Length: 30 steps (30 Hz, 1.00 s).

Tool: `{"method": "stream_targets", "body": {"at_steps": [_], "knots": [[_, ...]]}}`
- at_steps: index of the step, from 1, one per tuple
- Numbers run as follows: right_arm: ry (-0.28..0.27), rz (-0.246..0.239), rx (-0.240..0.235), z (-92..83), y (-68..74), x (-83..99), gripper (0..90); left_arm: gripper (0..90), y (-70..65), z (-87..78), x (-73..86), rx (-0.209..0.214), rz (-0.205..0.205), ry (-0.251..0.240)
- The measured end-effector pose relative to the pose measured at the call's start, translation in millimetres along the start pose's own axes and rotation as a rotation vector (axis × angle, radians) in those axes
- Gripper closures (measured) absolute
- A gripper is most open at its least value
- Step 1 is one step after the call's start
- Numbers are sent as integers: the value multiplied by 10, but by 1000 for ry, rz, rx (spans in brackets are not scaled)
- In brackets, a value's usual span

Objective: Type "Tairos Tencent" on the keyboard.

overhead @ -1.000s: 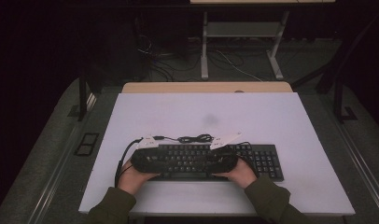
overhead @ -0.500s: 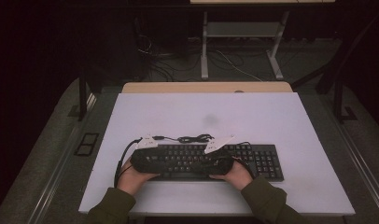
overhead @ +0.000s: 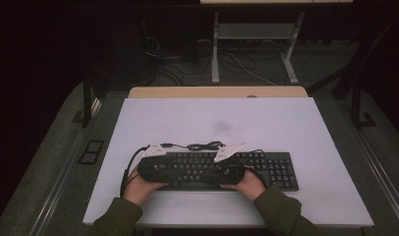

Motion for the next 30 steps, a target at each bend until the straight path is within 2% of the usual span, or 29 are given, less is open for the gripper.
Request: {"method": "stream_targets", "body": {"at_steps": [15, 30], "knots": [[6, 6, -2, 2, 4, -1, 894, 299, 1, -1, 0, -2, 2, 1], [-29, 5, -1, -57, 5, -40, 875, 320, -11, 3, -42, -7, 11, -8]]}}
Point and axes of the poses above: each handheld gripper's, and its own axes: z roughly forward along the jaws, x roughly out of its underside, y roughly to its left, the point moved 6 cm from there along z, roughly forward along the jaws, and after that the axes turned 7 degrees about z, right-handed, at the moved point
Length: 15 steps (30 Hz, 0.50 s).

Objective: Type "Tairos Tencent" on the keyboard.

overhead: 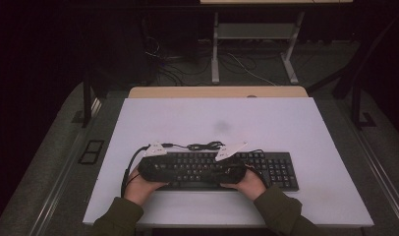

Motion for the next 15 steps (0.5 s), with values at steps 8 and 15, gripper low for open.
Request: {"method": "stream_targets", "body": {"at_steps": [8, 15], "knots": [[-33, 14, 7, -78, -46, -31, 694, 441, -53, 44, -74, 15, 12, -15], [-59, 38, 19, -154, -134, -50, 511, 652, -68, 83, -164, 6, 17, -40]]}}
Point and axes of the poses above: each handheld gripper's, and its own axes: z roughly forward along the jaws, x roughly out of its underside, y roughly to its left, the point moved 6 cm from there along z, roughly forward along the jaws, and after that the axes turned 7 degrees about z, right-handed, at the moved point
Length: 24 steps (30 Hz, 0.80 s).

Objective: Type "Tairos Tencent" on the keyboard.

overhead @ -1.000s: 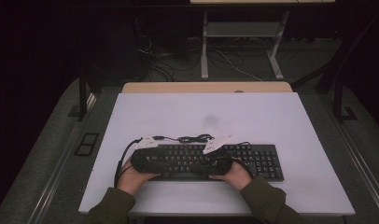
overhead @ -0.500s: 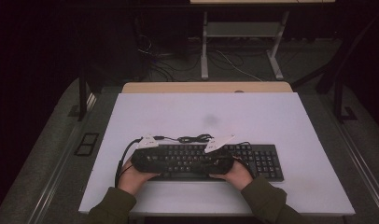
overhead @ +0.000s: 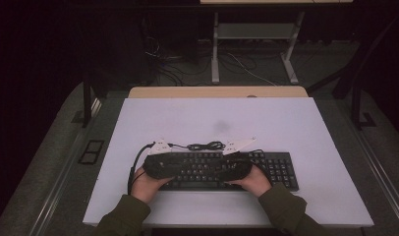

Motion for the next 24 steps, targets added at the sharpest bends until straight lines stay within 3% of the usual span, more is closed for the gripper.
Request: {"method": "stream_targets", "body": {"at_steps": [4, 9, 17, 24], "knots": [[-12, 12, 10, -16, -51, -5, 406, 764, -3, 43, -15, 10, 3, 13], [-30, 20, 25, -34, -104, -10, 342, 885, -27, 114, -35, 34, 11, 29], [-61, 32, 50, -77, -179, -33, 250, 889, -58, 236, -58, 64, 14, 62], [-74, 39, 66, -101, -213, -39, 211, 889, -76, 308, -49, 63, 19, 92]]}}
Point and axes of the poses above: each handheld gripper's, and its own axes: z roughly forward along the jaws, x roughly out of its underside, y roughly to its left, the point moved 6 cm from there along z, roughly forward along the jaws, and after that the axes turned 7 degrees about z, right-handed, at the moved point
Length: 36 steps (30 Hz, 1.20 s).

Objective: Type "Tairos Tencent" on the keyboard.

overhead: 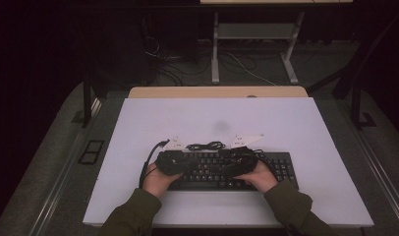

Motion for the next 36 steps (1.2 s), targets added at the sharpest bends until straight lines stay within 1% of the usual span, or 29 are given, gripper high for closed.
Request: {"method": "stream_targets", "body": {"at_steps": [1, 4, 5, 12, 15, 16, 26, 28, 32, 36], "knots": [[0, 0, 1, -2, -3, 0, 210, 889, 7, 4, 8, -2, 7, 6], [-2, 1, 2, -7, -6, -1, 208, 889, 14, 8, 22, -3, 6, 14], [0, 1, -1, -10, -5, -2, 208, 889, 11, 12, 26, -2, 1, 15], [0, 2, 3, 7, -3, 5, 205, 889, 18, 16, 34, 1, -1, 16], [0, -2, 5, 7, -5, 6, 203, 888, 24, 26, 52, 0, 11, 29], [0, -1, 6, 6, -4, 5, 202, 889, 22, 30, 48, 1, -3, 21], [0, -8, 9, 6, -12, 6, 200, 884, 14, 20, 42, 4, -1, 19], [-4, -5, 8, 4, -8, 1, 200, 880, 6, 11, 27, 8, -4, 10], [-4, -10, 9, -5, -14, -5, 200, 873, 1, 8, 31, 8, 12, 22], [-6, -7, 9, -11, -20, -7, 199, 868, -3, -1, 19, 6, -1, 8]]}}
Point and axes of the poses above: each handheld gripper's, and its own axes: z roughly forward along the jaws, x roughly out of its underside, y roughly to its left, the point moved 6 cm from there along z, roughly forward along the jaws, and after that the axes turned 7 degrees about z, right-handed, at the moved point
